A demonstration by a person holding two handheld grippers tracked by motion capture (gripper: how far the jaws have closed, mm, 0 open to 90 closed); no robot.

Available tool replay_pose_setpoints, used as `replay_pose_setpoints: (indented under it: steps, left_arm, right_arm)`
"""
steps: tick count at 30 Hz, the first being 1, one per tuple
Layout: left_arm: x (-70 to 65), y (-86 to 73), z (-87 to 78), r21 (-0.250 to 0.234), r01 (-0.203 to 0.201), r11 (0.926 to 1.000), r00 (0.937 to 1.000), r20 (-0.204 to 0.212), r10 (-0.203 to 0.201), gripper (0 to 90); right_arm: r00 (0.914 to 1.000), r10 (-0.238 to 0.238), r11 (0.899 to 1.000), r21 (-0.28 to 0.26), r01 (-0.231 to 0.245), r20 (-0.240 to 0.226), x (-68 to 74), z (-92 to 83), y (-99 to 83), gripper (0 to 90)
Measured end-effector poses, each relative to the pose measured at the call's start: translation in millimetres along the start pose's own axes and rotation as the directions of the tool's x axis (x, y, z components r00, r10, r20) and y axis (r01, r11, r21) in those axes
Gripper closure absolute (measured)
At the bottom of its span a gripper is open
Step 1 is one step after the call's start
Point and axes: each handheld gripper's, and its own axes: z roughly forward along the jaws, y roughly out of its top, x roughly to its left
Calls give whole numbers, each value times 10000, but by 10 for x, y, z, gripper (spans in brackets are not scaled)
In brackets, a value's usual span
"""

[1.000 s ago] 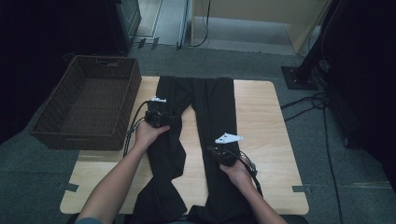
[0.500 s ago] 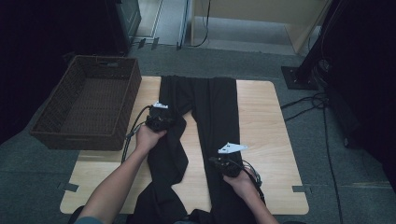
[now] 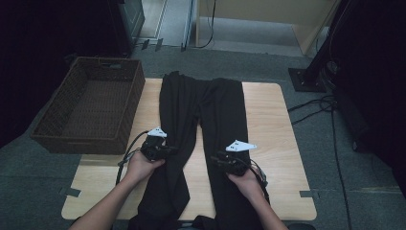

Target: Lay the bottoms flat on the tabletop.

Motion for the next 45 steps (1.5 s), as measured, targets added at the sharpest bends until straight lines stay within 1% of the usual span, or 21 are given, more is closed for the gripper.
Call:
replay_pose_setpoints:
  steps: [2, 6, 10, 13, 16, 21, 22, 23, 24, 27, 28, 29, 30, 31, 34, 37, 39, 41, 42, 43, 45]
  left_arm:
    - [-29, -25, 10, -108, 58, 9999, 10000, 36, -58, 900]
    - [-95, -74, 21, -206, 103, 9997, 9999, 57, -102, 900]
    - [-113, -123, 3, -451, 301, 9985, 9995, -98, -305, 900]
    - [-128, -152, -7, -473, 220, 9986, 9995, -198, -230, 900]
    - [-154, -194, -11, -396, 82, 9992, 9990, -434, -99, 900]
    - [-185, -250, -13, -378, 65, 9993, 9993, -367, -79, 900]
    - [-199, -261, -16, -361, 55, 9993, 9993, -366, -68, 900]
    - [-208, -272, -20, -357, 61, 9993, 9994, -340, -73, 900]
    - [-216, -281, -23, -368, 85, 9993, 9994, -319, -97, 900]
    - [-221, -315, -48, -343, 143, 9993, 9995, -267, -152, 899]
    - [-218, -321, -57, -337, 233, 9992, 9994, -254, -241, 898]
    - [-208, -329, -72, -310, 310, 9990, 9992, -230, -317, 895]
    - [-206, -333, -79, -323, 477, 9983, 9987, -160, -483, 891]
    - [-202, -340, -88, -341, 579, 9977, 9983, -72, -582, 889]
    - [-219, -356, -108, -165, 500, 9986, 9987, -41, -501, 884]
    - [-247, -365, -127, -73, 540, 9985, 9985, 131, -539, 881]
    - [-294, -373, -123, 132, 381, 9992, 9989, 271, -385, 881]
    - [-359, -357, -145, 343, 159, 9993, 9989, 445, -174, 838]
    - [-375, -344, -167, 279, 27, 9996, 9989, 470, -40, 788]
    - [-398, -321, -214, -126, 22, 9999, 9990, 452, -17, 737]
    - [-380, -258, -288, -463, 127, 9988, 9985, 539, -102, 676]
  right_arm:
    - [9994, 6, 9993, -384, 8, 358, -54, 34, 85, 537]
    - [9921, 138, 9972, -752, -44, 1249, -266, 208, 331, 457]
    - [9811, 238, 9989, -431, -158, 1918, -528, 484, 566, 403]
    - [9669, 15, 9997, -234, 46, 2551, -670, 647, 698, 397]
    - [9607, 279, 9994, -289, -208, 2762, -780, 781, 778, 399]
    - [9500, 407, 9990, -278, -337, 3097, -862, 911, 795, 450]
    - [9511, 488, 9988, -76, -488, 3049, -869, 933, 782, 467]
    - [9513, 393, 9991, 6, -415, 3058, -869, 947, 766, 519]
    - [9524, 400, 9992, -44, -405, 3021, -859, 936, 757, 642]
    - [9528, 3, 9999, 137, -47, 3036, -808, 891, 723, 893]
    - [9509, -125, 9995, 304, 32, 3093, -778, 868, 714, 895]
    - [9544, -122, 9991, 426, -5, 2982, -751, 836, 700, 897]
    - [9623, -65, 9984, 562, -91, 2719, -718, 783, 668, 898]
    - [9652, -41, 9978, 648, -133, 2615, -694, 745, 645, 899]
    - [9744, -29, 9963, 843, -165, 2249, -615, 572, 512, 900]
    - [9837, 601, 9946, 736, -734, 1692, -592, 386, 351, 900]
    - [9872, 724, 9932, 807, -844, 1420, -558, 300, 280, 900]
    - [9906, 586, 9918, 1057, -719, 1238, -490, 216, 222, 900]
    - [9932, 539, 9906, 1194, -661, 1032, -443, 161, 190, 900]
    - [9947, 497, 9906, 1228, -606, 901, -411, 127, 165, 900]
    - [9972, 53, 9888, 1486, -164, 753, -302, 41, 81, 897]
